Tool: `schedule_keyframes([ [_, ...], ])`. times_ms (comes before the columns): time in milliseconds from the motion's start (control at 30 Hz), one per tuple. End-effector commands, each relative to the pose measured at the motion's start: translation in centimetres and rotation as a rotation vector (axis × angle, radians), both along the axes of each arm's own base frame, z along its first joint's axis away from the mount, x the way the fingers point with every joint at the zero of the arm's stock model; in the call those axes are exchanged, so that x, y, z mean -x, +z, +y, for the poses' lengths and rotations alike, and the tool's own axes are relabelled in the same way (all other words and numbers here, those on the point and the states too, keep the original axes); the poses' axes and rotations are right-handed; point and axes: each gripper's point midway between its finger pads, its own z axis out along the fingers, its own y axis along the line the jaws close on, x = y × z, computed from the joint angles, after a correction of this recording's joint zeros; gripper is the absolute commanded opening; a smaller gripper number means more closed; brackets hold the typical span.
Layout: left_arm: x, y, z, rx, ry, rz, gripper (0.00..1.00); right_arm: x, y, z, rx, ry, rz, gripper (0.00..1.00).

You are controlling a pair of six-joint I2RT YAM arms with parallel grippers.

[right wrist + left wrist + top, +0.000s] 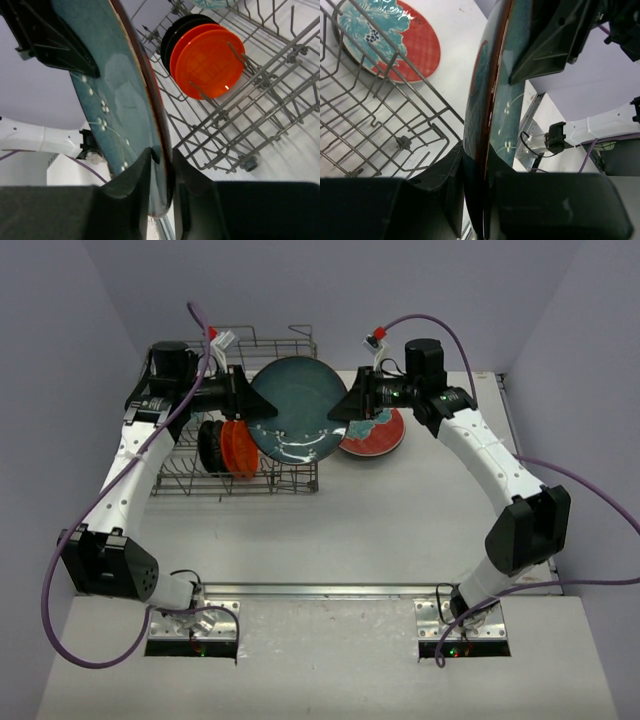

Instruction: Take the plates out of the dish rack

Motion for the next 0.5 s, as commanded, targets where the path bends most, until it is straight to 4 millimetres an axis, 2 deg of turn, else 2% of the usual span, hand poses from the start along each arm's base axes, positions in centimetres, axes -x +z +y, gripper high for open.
schedule_keyframes([
  [0, 1.2, 4.0, -0.6, 0.048, -0.079, -0.165, 0.09, 0.1, 1.5, 0.1, -0.030, -0.013, 0.028, 0.00],
  [67, 0.9, 3.8, -0.4, 0.036, -0.064, -0.170, 0.19, 0.6, 1.5, 0.1, -0.043, 0.003, 0.051, 0.00],
  [133, 0.4, 3.7, 0.0, 0.003, -0.021, -0.187, 0.51, 1.4, 1.6, -0.6, -0.085, 0.015, 0.114, 0.00],
  [167, 0.0, 3.6, 0.3, -0.011, 0.007, -0.188, 0.57, 1.5, 1.8, -0.9, -0.095, 0.019, 0.119, 0.00],
  [200, -0.6, 3.9, 0.8, -0.038, 0.057, -0.208, 0.81, 1.3, 2.0, -2.0, -0.120, -0.004, 0.133, 0.00],
  [233, -0.6, 3.8, 0.9, -0.042, 0.063, -0.205, 0.84, 1.5, 2.1, -2.0, -0.126, 0.006, 0.137, 0.00],
  [333, -1.5, 4.8, 2.1, -0.100, 0.156, -0.253, 1.00, 0.8, 3.5, -5.9, -0.216, -0.043, 0.184, 0.00],
  [400, -1.9, 5.5, 2.7, -0.124, 0.203, -0.281, 1.00, 0.6, 3.6, -7.7, -0.265, -0.075, 0.255, 0.00],
  [467, -2.6, 6.4, 4.0, -0.167, 0.293, -0.323, 1.00, -0.2, 4.2, -10.8, -0.296, -0.136, 0.231, 0.00],
])
